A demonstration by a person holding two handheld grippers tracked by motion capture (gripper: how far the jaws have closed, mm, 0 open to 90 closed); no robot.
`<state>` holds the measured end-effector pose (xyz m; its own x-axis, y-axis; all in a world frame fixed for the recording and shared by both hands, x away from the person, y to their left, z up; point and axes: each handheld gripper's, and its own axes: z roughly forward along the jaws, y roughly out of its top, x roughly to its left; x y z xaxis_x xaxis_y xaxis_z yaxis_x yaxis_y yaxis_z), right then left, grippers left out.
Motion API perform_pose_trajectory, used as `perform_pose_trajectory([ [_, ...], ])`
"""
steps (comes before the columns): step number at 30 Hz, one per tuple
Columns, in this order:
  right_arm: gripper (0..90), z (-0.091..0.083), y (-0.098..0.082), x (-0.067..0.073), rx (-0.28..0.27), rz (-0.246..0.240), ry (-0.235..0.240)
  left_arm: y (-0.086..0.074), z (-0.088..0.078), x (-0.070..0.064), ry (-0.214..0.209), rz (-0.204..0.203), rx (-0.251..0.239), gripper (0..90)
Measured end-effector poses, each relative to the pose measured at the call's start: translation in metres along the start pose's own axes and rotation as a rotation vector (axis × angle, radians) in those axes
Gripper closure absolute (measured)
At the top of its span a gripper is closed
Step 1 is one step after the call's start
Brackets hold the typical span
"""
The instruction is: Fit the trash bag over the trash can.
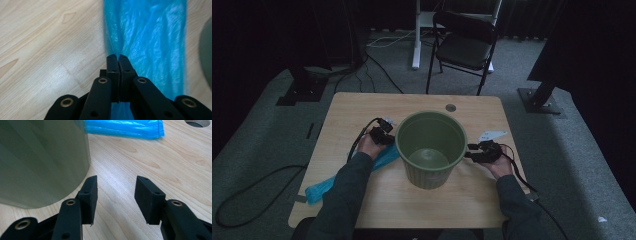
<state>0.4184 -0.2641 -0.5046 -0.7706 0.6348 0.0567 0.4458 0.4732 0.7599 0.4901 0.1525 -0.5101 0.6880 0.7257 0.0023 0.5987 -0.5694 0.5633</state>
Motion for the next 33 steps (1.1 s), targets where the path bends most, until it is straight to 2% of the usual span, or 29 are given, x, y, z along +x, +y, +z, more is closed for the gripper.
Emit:
perform_pose_trajectory([
  [3, 52.6, 0.0, 0.0, -0.001, 0.001, 0.0, 0.001, -0.001, -0.009, 0.004, 0.0, -0.01, -0.019, 89.0],
  [6, 52.6, 0.001, 0.0, 0.0, 0.003, 0.0, 0.001, -0.005, -0.028, 0.01, 0.003, -0.022, -0.063, 89.0],
  [7, 52.6, 0.001, 0.0, 0.001, 0.003, -0.001, 0.001, -0.005, -0.028, 0.01, 0.003, -0.022, -0.063, 89.0],
  [9, 52.7, 0.001, 0.0, 0.001, 0.004, -0.001, 0.002, -0.007, -0.044, 0.013, 0.007, -0.023, -0.1, 89.0],
  [10, 52.7, 0.001, 0.0, 0.001, 0.005, -0.001, 0.002, -0.007, -0.044, 0.013, 0.007, -0.023, -0.1, 89.0],
  [11, 52.6, 0.001, 0.0, 0.001, 0.006, -0.001, 0.002, -0.007, -0.054, 0.014, 0.012, -0.017, -0.123, 89.0],
  [13, 52.6, 0.001, 0.0, 0.001, 0.006, -0.003, 0.002, -0.007, -0.054, 0.014, 0.012, -0.017, -0.123, 89.0],
  [16, 52.7, 0.001, 0.0, 0.001, 0.006, -0.003, 0.003, -0.007, -0.076, 0.016, 0.022, 0.003, -0.161, 89.0],
  [18, 52.6, 0.001, 0.0, 0.001, 0.008, -0.004, 0.002, -0.006, -0.081, 0.017, 0.023, 0.009, -0.168, 89.0],
  [19, 52.7, 0.001, 0.0, 0.001, 0.008, -0.005, 0.003, -0.006, -0.09, 0.018, 0.028, 0.016, -0.186, 89.0],
  [20, 52.7, 0.001, 0.0, 0.001, 0.007, -0.004, 0.003, -0.006, -0.09, 0.018, 0.028, 0.016, -0.186, 89.0],
  [21, 52.7, 0.001, 0.0, 0.001, 0.008, -0.004, 0.003, -0.005, -0.1, 0.018, 0.031, 0.024, -0.204, 89.0],
  [22, 52.7, 0.001, 0.0, 0.001, 0.008, -0.004, 0.003, -0.005, -0.1, 0.018, 0.031, 0.024, -0.204, 89.0],
  [25, 52.7, 0.001, 0.0, 0.001, 0.008, -0.004, 0.003, -0.005, -0.116, 0.017, 0.032, 0.04, -0.241, 89.0],
  [33, 52.7, 0.001, 0.0, 0.001, 0.008, -0.004, 0.004, -0.007, -0.14, 0.015, 0.038, 0.062, -0.286, 89.0],
])
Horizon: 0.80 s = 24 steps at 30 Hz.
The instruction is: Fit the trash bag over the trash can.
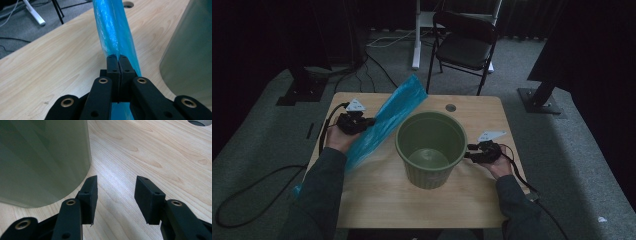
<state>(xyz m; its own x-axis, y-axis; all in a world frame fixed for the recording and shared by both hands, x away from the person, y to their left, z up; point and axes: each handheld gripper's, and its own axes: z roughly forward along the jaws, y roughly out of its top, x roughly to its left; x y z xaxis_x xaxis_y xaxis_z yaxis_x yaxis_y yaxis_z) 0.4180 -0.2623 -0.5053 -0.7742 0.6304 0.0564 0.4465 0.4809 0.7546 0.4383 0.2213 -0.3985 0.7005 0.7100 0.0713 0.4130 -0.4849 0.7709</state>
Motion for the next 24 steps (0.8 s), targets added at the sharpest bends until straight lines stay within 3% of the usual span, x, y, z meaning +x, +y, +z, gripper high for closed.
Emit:
perform_pose_trajectory([
  [16, 52.7, 0.001, 0.0, 0.0, 0.0, -0.002, 0.001, 0.015, -0.04, -0.003, -0.037, 0.051, -0.061, 89.0],
  [24, 52.7, 0.001, 0.001, 0.0, 0.0, -0.002, 0.004, 0.019, -0.058, -0.005, -0.095, 0.063, -0.105, 88.9],
])
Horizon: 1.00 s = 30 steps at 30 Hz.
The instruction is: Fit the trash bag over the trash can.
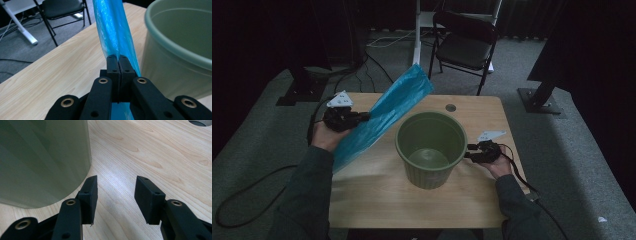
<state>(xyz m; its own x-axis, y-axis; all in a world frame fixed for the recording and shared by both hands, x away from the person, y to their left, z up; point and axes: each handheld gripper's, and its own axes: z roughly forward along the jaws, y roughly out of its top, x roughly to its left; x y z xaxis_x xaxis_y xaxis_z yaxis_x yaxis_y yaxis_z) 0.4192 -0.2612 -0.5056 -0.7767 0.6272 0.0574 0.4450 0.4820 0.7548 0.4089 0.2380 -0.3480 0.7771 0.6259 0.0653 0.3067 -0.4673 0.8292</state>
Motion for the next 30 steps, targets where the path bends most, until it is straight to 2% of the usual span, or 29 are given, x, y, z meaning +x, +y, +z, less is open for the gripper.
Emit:
perform_pose_trajectory([
  [6, 52.6, 0.001, 0.0, 0.0, 0.002, -0.001, 0.001, 0.002, -0.016, -0.006, -0.042, 0.018, -0.026, 88.9],
  [10, 52.6, 0.001, 0.0, 0.0, 0.007, -0.001, 0.002, 0.003, -0.027, -0.01, -0.085, 0.025, -0.05, 88.9],
  [18, 52.7, 0.002, 0.001, 0.0, 0.007, -0.003, 0.003, 0.004, -0.044, -0.019, -0.154, 0.062, -0.064, 88.6],
  [23, 52.7, 0.002, 0.001, 0.0, 0.007, -0.005, 0.003, 0.005, -0.043, -0.024, -0.201, 0.072, -0.066, 88.3],
  [30, 52.7, 0.002, 0.001, 0.0, 0.004, -0.004, 0.004, 0.012, -0.025, -0.039, -0.24, 0.118, -0.015, 87.5],
])
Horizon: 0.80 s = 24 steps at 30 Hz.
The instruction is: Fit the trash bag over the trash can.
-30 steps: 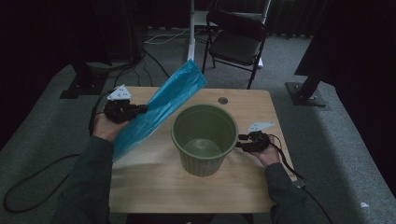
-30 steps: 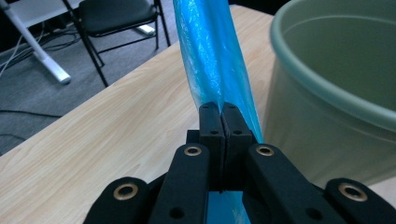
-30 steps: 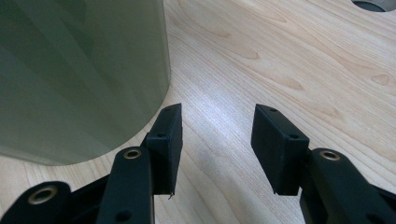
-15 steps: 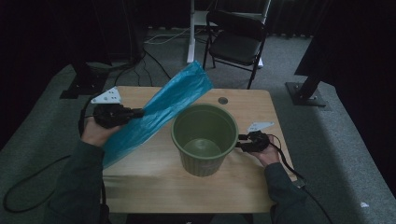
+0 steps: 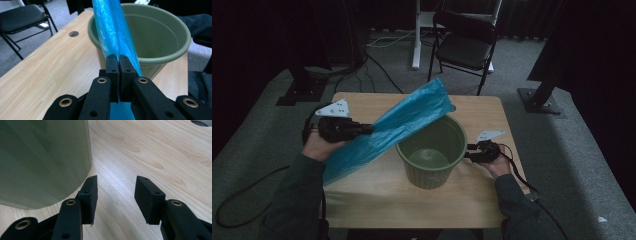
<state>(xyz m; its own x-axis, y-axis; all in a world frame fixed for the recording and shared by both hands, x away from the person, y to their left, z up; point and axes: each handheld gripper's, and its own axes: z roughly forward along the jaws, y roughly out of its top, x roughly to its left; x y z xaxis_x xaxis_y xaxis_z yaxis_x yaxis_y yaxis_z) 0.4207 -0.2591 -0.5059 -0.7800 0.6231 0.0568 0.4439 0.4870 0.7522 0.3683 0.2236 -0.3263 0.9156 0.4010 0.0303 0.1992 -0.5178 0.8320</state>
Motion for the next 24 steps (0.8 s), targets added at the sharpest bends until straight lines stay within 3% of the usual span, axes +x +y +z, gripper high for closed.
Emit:
perform_pose_trajectory([
  [7, 52.6, -0.002, 0.0, -0.001, -0.006, 0.003, -0.003, -0.004, 0.016, -0.005, -0.031, 0.006, 0.048, 87.0],
  [16, 52.7, -0.001, 0.0, 0.0, -0.003, 0.0, -0.003, -0.018, 0.009, -0.012, -0.062, 0.006, 0.068, 86.8],
  [24, 52.7, 0.0, 0.0, 0.0, 0.0, 0.001, -0.003, -0.017, -0.005, -0.016, -0.089, 0.009, 0.021, 86.1],
])
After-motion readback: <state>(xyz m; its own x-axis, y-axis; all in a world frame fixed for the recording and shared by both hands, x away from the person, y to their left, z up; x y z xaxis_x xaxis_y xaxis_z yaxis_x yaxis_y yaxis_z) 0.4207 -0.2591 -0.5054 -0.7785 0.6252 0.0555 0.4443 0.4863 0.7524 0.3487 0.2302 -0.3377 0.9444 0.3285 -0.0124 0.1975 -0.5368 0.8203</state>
